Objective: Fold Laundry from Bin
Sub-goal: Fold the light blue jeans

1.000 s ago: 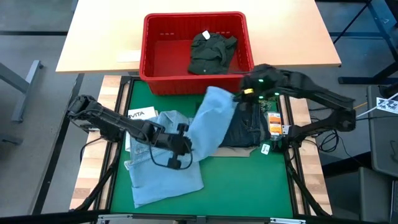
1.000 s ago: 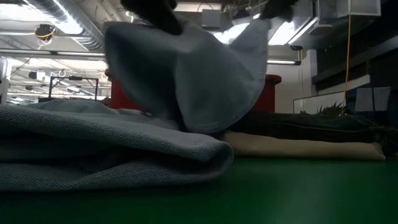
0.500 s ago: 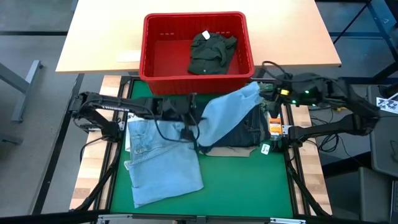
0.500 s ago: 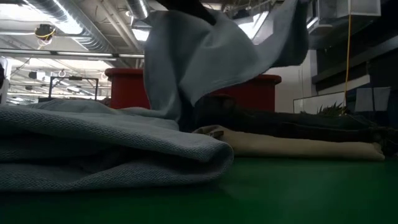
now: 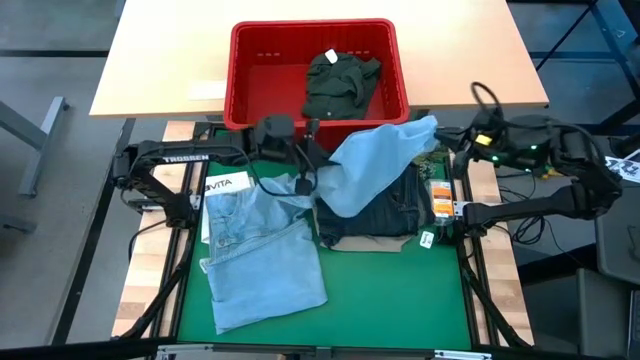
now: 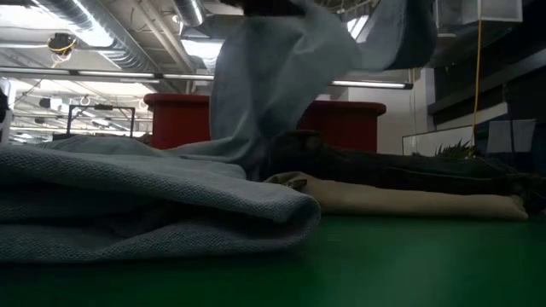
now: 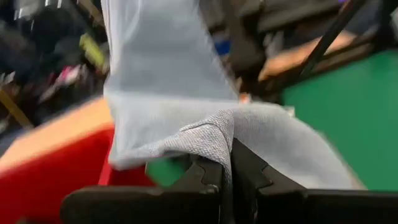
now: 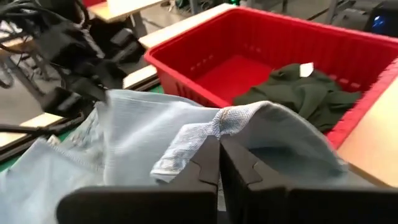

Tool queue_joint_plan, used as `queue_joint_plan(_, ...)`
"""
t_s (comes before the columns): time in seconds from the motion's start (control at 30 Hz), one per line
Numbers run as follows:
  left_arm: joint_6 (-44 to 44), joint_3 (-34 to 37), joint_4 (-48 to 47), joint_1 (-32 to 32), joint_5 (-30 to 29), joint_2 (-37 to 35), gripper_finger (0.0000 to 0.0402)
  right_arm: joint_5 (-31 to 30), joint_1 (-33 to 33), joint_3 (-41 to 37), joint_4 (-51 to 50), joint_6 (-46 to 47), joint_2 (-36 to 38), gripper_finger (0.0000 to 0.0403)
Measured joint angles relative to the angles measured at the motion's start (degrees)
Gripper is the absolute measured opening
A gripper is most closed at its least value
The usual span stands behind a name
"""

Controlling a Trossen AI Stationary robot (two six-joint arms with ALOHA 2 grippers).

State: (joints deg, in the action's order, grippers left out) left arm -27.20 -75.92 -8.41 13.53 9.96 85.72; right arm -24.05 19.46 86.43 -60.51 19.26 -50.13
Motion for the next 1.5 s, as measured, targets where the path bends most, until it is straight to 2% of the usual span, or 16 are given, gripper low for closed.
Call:
queue_joint_plan(0.2,1.9,-0.1,7.8,3.3,11.7,-2.7,0.0004,-2.7,0.0,0.0,-0.1,-0.2,1.7,0.0001)
queue_joint_plan(0.33,5.0,-0.1,10.8,5.2,13.0,-2.9,0.0004,-2.8,0.0,0.0,-2.0,-0.2,2.0,0.0001)
queue_joint_plan(0.5,6.6,-0.1,10.4,6.0,12.7,-0.1,0.0004,-3.0,0.0,0.0,-11.7,2.2,1.9,0.0001)
queue_joint_plan(0.63,6.7,-0.1,10.7,5.9,8.1,3.5,0.0005,-4.0,0.0,0.0,-19.5,5.8,1.9,0.0001)
queue_joint_plan(0.83,6.7,-0.1,10.6,5.5,-2.7,9.6,0.0018,-9.2,0.0,0.0,-29.8,11.8,1.8,0.0001)
queue_joint_plan(1.0,6.7,-0.1,10.6,5.1,-10.3,12.8,0.0045,-11.8,0.0,-0.6,-29.4,12.4,1.2,0.0001)
queue_joint_plan(1.2,7.6,-0.1,11.5,5.1,-21.4,12.8,0.0095,-14.1,0.0,-0.6,-29.5,11.9,-0.4,0.0001)
queue_joint_plan(1.5,8.7,-0.1,14.0,4.2,-23.0,11.3,0.0149,-14.0,0.0,-0.6,-29.5,11.8,-2.0,0.0001)
